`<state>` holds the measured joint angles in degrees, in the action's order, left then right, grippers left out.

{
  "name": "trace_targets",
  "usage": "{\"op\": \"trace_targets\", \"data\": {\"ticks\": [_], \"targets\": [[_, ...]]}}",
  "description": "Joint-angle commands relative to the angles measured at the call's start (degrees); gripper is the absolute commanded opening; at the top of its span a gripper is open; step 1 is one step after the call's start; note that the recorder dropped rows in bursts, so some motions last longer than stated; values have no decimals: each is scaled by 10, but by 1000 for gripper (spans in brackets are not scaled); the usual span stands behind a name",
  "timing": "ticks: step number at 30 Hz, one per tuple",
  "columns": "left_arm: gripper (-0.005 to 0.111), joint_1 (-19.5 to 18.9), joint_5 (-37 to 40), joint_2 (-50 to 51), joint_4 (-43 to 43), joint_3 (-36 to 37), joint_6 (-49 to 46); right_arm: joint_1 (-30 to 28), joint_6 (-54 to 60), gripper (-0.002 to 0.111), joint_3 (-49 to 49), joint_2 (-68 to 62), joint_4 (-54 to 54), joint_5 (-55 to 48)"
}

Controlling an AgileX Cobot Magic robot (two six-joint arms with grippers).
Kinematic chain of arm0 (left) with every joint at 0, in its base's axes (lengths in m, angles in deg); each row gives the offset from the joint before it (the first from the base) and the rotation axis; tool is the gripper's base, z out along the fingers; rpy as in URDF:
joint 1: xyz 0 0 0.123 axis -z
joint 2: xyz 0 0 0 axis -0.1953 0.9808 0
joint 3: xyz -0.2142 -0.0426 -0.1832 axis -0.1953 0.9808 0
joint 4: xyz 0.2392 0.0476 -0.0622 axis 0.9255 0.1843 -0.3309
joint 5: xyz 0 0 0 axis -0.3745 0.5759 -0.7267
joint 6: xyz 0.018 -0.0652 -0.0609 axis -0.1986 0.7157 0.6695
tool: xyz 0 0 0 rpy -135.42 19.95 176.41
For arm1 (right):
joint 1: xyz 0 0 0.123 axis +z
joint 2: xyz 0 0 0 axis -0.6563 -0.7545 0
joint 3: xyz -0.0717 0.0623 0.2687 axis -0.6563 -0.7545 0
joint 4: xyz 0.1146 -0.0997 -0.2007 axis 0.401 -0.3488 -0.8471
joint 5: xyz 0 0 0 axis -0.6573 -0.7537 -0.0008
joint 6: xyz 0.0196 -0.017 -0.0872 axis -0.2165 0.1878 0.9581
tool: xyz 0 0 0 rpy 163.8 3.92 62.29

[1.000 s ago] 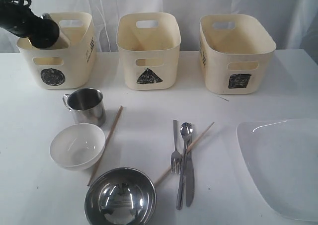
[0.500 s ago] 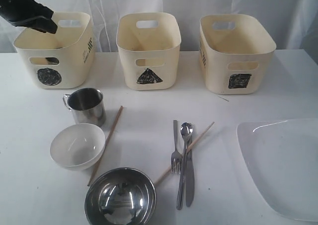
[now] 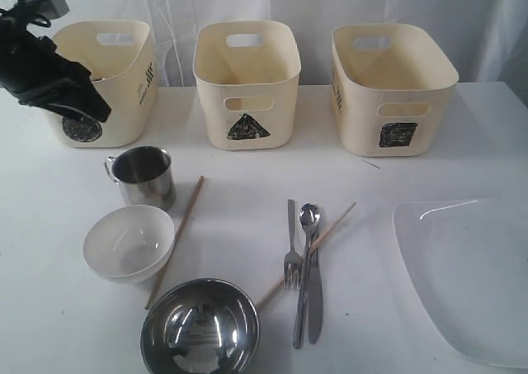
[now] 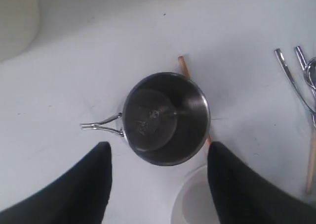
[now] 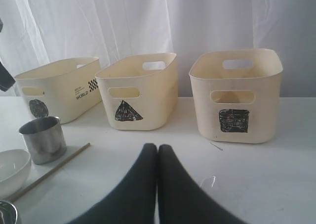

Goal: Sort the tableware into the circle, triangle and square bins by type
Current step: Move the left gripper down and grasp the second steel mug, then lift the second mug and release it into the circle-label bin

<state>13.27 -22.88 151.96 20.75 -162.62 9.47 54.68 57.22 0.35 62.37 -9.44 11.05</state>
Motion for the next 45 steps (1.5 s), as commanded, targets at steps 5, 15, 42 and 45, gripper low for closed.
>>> {"op": "trace_targets", "data": {"ticks": [5,15,42,45], "targets": [[63,71,-92,5,-12,54,-97,-5,-2,0,-2,4,-1,2],[63,74,-166,68,33,54,-140,-5,-2,0,-2,4,-1,2],[0,73,-128,-16,99,25,-132,-5,-2,0,-2,4,-1,2],[0,73,-173,-65,163,-1,-102,-5,-2,0,-2,4,-1,2]]}}
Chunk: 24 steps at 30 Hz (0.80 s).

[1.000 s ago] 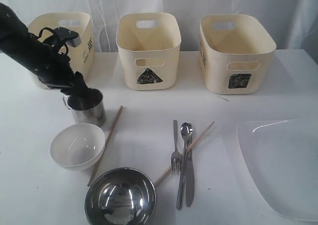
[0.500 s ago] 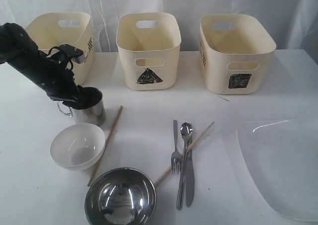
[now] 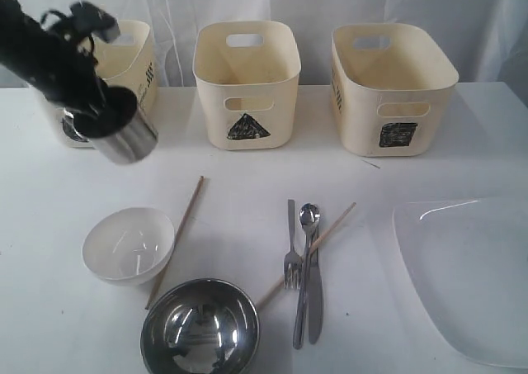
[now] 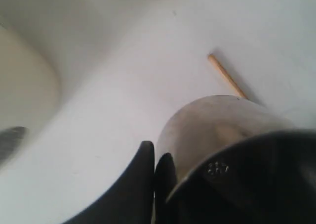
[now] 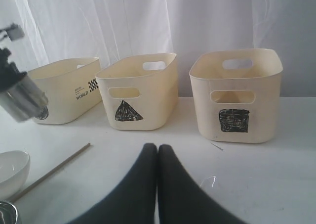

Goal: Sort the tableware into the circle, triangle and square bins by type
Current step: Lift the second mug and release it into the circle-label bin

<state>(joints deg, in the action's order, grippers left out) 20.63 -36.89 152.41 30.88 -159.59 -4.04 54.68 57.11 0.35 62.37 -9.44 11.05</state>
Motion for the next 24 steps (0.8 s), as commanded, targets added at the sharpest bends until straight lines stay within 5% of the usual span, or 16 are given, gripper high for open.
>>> {"op": "trace_targets", "data": {"ticks": [1,7,13,16,19,24], "targets": [[0,0,-64,-79,93,-40,52,-5,-1,0,-2,4,-1,2],[0,-21,-279,-51,184,-76,154,-5,-1,0,-2,4,-1,2],[0,-65,-378,96,178,-149,168,-5,-1,0,-2,4,-1,2],[12,-76,-381,168,178,-210,183,-5,-1,0,-2,4,-1,2],[48,-81,-372,194,178,-238,248,-5,-1,0,-2,4,-1,2],[51,-80,-294,143,174,-242,327,-5,-1,0,-2,4,-1,2]]}}
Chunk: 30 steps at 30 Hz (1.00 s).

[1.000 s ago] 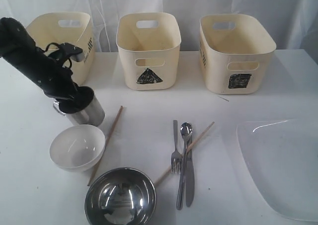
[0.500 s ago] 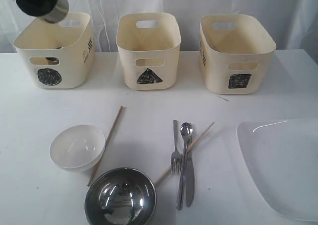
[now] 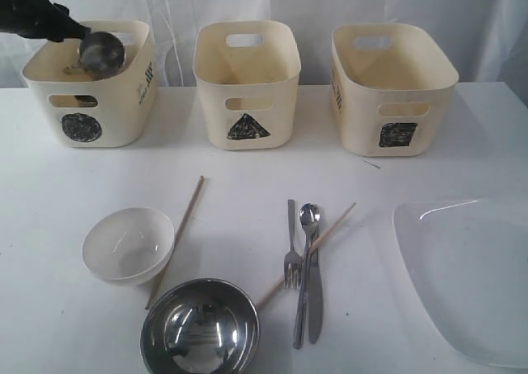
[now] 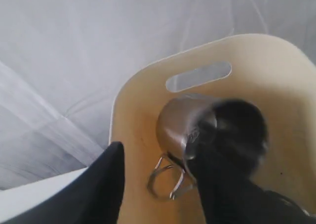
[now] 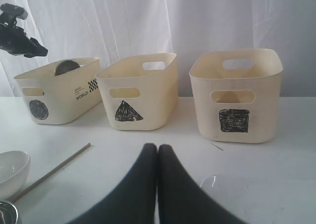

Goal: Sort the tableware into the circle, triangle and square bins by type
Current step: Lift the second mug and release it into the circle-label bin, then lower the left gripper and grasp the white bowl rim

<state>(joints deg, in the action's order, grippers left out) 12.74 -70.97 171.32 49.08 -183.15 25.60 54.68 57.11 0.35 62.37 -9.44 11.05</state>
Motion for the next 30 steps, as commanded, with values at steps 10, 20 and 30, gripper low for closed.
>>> {"op": "trace_targets", "data": {"ticks": [10,20,30], "targets": [[51,-1,300,-196,-68,86,29,-5,-1,0,-2,4,-1,2],[51,67,330,-380,-200,411,-78,-5,-1,0,-2,4,-1,2],[63,92,311,-412,-197,540,-69,-5,-1,0,-2,4,-1,2]]}}
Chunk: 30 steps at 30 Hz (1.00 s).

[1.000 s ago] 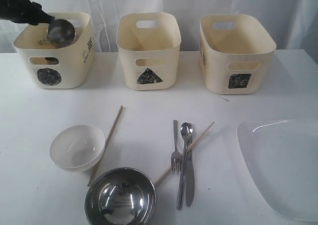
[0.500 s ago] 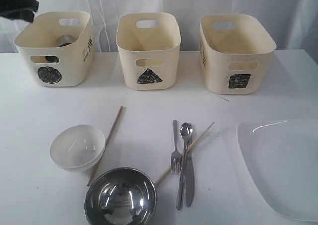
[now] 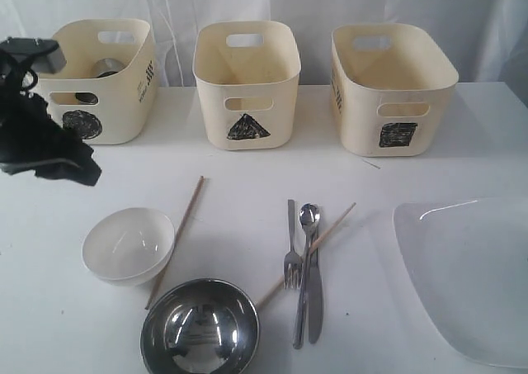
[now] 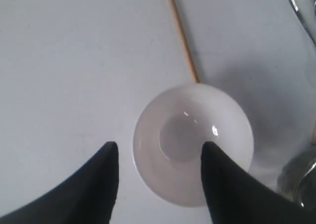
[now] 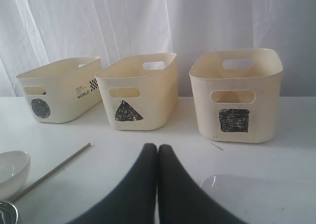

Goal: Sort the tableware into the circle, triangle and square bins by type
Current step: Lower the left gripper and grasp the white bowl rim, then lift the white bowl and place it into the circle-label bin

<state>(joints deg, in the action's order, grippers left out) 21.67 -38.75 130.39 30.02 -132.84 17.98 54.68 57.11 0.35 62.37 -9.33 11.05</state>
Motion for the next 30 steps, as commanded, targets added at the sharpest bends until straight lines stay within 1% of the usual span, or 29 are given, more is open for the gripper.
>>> {"op": "trace_targets", "data": {"ticks": [1,3,5,11,19,21,23,24,26,29,30], "targets": [[66,3,-15,-2,-8,44,7,-5,-1,0,-2,4,-2,2],[69,3,-22,-2,-11,55,7,-5,-1,0,-2,4,-2,2],[69,3,-32,-2,-15,67,7,-5,-1,0,-2,4,-2,2],[69,3,-98,15,-34,93,2,-5,-1,0,-2,4,-2,2],[68,3,-117,84,-127,93,-71,-5,-1,0,-2,4,-2,2],[66,3,-117,101,-148,93,-88,-5,-1,0,-2,4,-2,2],[60,3,-117,118,-152,93,-93,-5,-1,0,-2,4,-2,2],[54,3,-117,127,-152,93,-93,-5,-1,0,-2,4,-2,2],[37,3,-120,142,-152,93,-90,-5,-1,0,-2,4,-2,2],[6,3,-120,151,-152,93,-90,-5,-1,0,-2,4,-2,2],[0,3,-120,148,-151,93,-91,-5,-1,0,-2,4,-2,2]]}}
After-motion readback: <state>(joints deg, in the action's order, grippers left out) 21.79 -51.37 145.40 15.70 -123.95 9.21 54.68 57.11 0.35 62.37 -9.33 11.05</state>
